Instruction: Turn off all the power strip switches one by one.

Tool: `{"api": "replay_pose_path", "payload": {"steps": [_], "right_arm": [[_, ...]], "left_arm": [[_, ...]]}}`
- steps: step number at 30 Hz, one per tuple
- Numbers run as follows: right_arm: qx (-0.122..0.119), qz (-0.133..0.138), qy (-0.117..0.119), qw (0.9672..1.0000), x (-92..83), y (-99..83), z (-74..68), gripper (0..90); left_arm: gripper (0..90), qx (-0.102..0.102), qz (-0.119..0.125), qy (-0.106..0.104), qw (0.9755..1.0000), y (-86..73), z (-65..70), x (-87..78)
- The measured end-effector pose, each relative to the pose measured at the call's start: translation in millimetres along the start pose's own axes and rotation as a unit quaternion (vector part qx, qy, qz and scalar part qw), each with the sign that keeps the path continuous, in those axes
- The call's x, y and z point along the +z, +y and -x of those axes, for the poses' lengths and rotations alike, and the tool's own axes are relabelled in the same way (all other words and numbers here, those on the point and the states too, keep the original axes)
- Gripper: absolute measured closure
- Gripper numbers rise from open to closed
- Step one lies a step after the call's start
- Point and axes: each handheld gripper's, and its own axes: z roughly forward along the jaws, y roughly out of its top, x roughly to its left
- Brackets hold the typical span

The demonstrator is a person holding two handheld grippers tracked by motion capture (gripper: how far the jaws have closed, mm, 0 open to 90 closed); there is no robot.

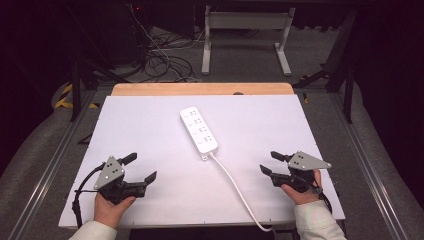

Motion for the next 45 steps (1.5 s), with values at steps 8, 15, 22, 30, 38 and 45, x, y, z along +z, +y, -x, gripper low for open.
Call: {"api": "replay_pose_path", "payload": {"steps": [8,15,22,30,38,45], "right_arm": [[-0.003,-0.006,0.001,1.0000,0.7,-0.6,-1.6,39.1],[-0.006,-0.007,0.001,1.0000,2.4,-1.1,-2.0,39.1],[-0.005,-0.010,0.002,0.9999,3.1,-1.8,-1.9,39.0],[-0.005,-0.010,0.001,0.9999,2.9,-1.8,-2.1,38.6],[-0.006,-0.010,0.000,0.9999,3.0,-1.9,-2.2,38.6],[-0.003,-0.009,0.000,1.0000,2.6,-1.8,-2.5,38.4]], "left_arm": [[15.8,0.024,0.010,0.001,0.9997,-0.1,0.9,0.1],[15.1,-0.017,0.012,-0.009,0.9997,1.9,-3.9,-0.8],[22.0,0.026,-0.008,0.004,0.9996,6.0,1.9,-0.8],[25.4,0.008,-0.005,-0.017,0.9998,15.3,-0.9,0.9],[29.6,0.027,-0.022,-0.019,0.9992,27.9,-1.0,8.4],[31.9,0.023,-0.034,-0.031,0.9987,42.0,-1.2,22.9]]}}
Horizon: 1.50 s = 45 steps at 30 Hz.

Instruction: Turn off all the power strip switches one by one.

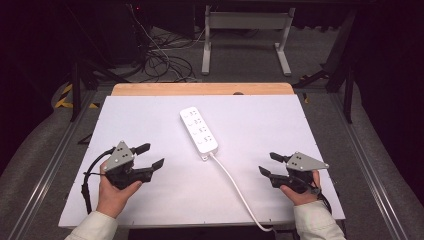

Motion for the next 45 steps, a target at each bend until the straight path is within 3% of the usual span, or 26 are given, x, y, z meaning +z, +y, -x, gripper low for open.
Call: {"api": "replay_pose_path", "payload": {"steps": [5,11,17,23,30,36,39,41,44,45], "right_arm": [[0.001,-0.002,-0.001,1.0000,0.6,-0.5,0.5,38.4],[0.001,-0.005,0.000,1.0000,1.0,-1.1,1.0,38.3],[0.004,-0.003,0.005,1.0000,1.2,-1.4,1.4,37.6],[0.003,-0.003,0.007,1.0000,1.2,-1.5,1.4,37.6],[0.006,-0.001,0.008,0.9999,0.2,-2.2,2.4,37.4],[0.005,-0.001,0.009,0.9999,0.3,-2.0,2.2,37.4],[0.003,-0.001,0.009,1.0000,0.0,-1.8,1.9,37.4],[0.003,-0.001,0.008,1.0000,-0.1,-1.8,1.9,37.4],[0.003,0.000,0.009,1.0000,-0.3,-1.7,1.9,37.4],[0.003,0.001,0.010,0.9999,-0.2,-1.7,1.7,37.4]], "left_arm": [[32.0,0.018,-0.010,-0.013,0.9997,13.6,4.2,15.8],[32.5,0.019,-0.018,-0.029,0.9993,27.8,7.1,34.4],[33.0,0.033,-0.021,-0.029,0.9988,39.3,11.2,48.1],[33.3,0.031,-0.022,-0.044,0.9983,49.3,15.1,65.5],[35.2,0.031,-0.036,-0.043,0.9980,52.0,14.7,71.6],[50.4,0.012,-0.051,-0.057,0.9970,51.8,9.7,71.9],[63.4,0.019,-0.050,-0.057,0.9969,51.3,7.8,75.0],[69.1,-0.020,-0.069,-0.094,0.9929,50.4,1.2,80.1],[74.1,-0.020,-0.070,-0.070,0.9949,50.8,-1.8,84.3],[76.5,-0.033,-0.069,-0.079,0.9940,50.6,-3.2,85.8]]}}
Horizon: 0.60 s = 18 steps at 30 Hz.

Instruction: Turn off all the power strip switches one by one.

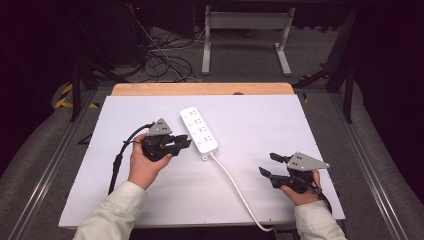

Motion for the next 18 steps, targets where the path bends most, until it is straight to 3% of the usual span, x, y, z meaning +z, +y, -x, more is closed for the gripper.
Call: {"api": "replay_pose_path", "payload": {"steps": [3,10,14,18], "right_arm": [[-0.002,0.000,0.000,1.0000,-0.3,-0.1,0.2,37.3],[-0.003,0.002,0.001,1.0000,-0.6,0.1,0.2,37.4],[-0.005,0.000,0.002,1.0000,-0.6,0.0,0.2,37.4],[-0.005,0.001,0.002,1.0000,-1.0,-0.1,0.2,37.4]], "left_arm": [[80.1,0.001,0.004,0.005,1.0000,2.1,-3.6,3.8],[89.9,0.009,-0.034,0.030,0.9989,11.3,-10.3,23.9],[90.0,-0.006,-0.042,0.024,0.9988,11.3,-17.0,34.8],[90.0,-0.006,-0.049,0.024,0.9985,9.0,-19.6,45.5]]}}
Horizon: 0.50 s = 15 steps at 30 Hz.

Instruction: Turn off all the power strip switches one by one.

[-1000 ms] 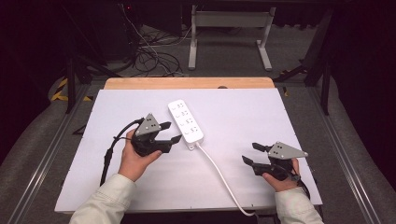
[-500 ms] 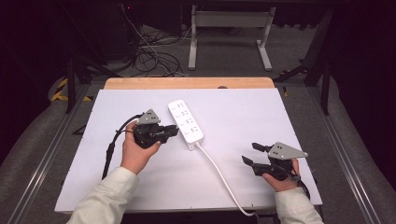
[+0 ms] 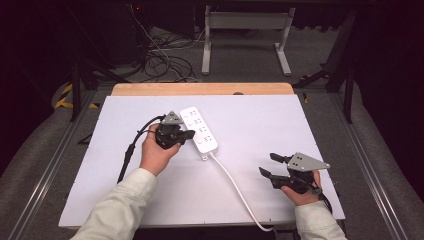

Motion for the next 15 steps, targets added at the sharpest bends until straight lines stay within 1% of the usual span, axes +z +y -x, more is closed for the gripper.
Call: {"api": "replay_pose_path", "payload": {"steps": [2,3,7,8,9,10,12,13,15], "right_arm": [[0.000,0.000,0.000,1.0000,0.2,-0.1,0.2,37.4],[0.000,0.000,0.000,1.0000,0.2,-0.1,0.1,37.4],[0.001,0.000,0.000,1.0000,-0.1,0.0,-0.5,37.4],[0.001,0.000,0.001,1.0000,-0.1,0.0,-0.5,37.4],[0.001,0.000,0.001,1.0000,-0.2,0.0,-0.5,37.4],[0.001,0.000,0.001,1.0000,-0.1,0.0,-0.6,37.4],[0.000,0.000,0.001,1.0000,-0.1,0.0,-0.6,37.4],[0.000,0.000,0.001,1.0000,-0.1,0.0,-0.6,37.4],[0.000,-0.001,0.001,1.0000,-0.1,-0.1,-0.4,37.4]], "left_arm": [[90.0,0.002,-0.002,0.003,1.0000,-0.2,-1.3,2.6],[90.0,-0.005,-0.005,-0.003,1.0000,-1.2,-3.4,8.6],[90.0,-0.015,-0.008,-0.012,0.9998,-3.8,-6.3,17.7],[90.0,-0.013,-0.010,-0.013,0.9998,-4.2,-6.5,19.8],[90.0,-0.008,-0.011,-0.007,0.9999,-4.4,-7.0,21.0],[90.0,-0.014,-0.011,-0.015,0.9997,-5.1,-6.5,23.2],[90.0,-0.015,-0.011,-0.016,0.9997,-5.8,-6.7,26.1],[90.0,-0.012,-0.012,-0.015,0.9998,-6.2,-7.3,27.7],[90.0,-0.015,-0.018,-0.017,0.9996,-7.2,-7.2,30.2]]}}
